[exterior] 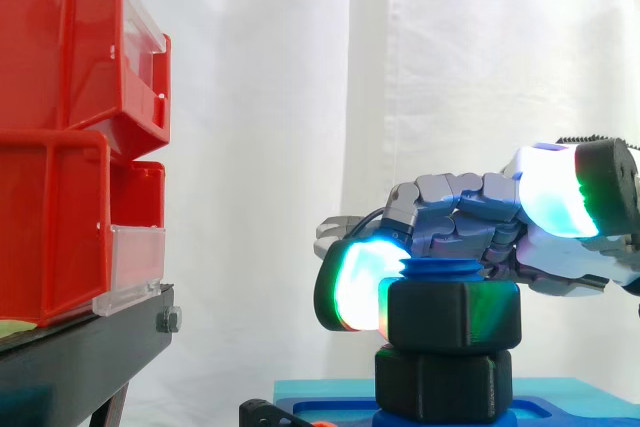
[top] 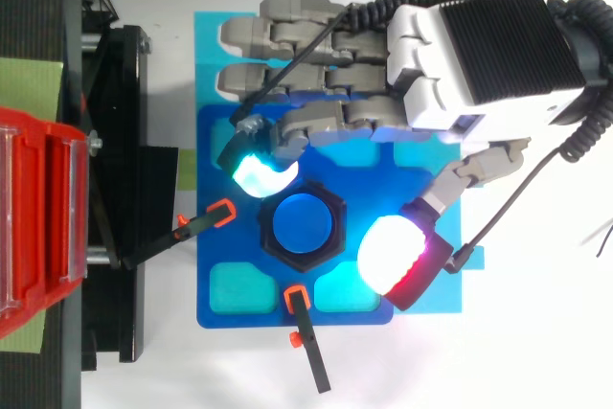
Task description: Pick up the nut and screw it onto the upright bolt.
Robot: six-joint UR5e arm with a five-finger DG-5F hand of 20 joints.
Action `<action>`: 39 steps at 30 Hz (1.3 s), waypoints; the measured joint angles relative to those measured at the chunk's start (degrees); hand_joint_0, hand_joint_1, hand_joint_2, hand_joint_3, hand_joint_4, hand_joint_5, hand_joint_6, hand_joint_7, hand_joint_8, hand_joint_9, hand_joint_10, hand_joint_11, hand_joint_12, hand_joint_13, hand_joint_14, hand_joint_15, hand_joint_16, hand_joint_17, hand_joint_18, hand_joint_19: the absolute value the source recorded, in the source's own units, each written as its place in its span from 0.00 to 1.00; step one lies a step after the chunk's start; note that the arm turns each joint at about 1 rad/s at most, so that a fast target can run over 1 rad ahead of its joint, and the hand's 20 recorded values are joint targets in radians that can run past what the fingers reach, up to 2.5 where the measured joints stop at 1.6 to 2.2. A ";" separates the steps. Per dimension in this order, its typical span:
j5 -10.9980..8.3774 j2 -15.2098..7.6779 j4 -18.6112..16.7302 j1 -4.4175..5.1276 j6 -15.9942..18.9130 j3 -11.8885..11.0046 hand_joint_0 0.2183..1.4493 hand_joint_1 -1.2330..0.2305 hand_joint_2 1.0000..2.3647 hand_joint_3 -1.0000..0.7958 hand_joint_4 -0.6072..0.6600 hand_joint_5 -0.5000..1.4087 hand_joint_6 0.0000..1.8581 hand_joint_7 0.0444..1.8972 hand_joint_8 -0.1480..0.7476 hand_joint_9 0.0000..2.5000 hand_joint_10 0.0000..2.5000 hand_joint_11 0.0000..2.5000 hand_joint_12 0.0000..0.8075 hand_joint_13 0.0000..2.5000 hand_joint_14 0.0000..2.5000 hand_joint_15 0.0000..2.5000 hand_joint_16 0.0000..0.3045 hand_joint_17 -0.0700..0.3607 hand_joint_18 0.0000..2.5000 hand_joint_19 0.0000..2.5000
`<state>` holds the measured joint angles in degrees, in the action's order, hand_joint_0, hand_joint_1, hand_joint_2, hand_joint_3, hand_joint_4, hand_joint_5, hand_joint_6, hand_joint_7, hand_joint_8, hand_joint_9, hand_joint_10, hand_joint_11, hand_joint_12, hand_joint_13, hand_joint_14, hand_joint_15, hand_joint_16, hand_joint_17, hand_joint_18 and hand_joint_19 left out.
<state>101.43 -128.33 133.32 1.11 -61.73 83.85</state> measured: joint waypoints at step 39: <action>0.95 0.08 1.52 -4.33 0.60 -2.35 0.22 0.73 0.00 0.28 0.63 0.25 0.27 0.48 0.42 0.35 0.00 0.00 0.34 0.17 0.00 0.00 0.12 0.35 0.11 0.02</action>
<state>102.38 -128.25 134.84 -3.22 -61.12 81.49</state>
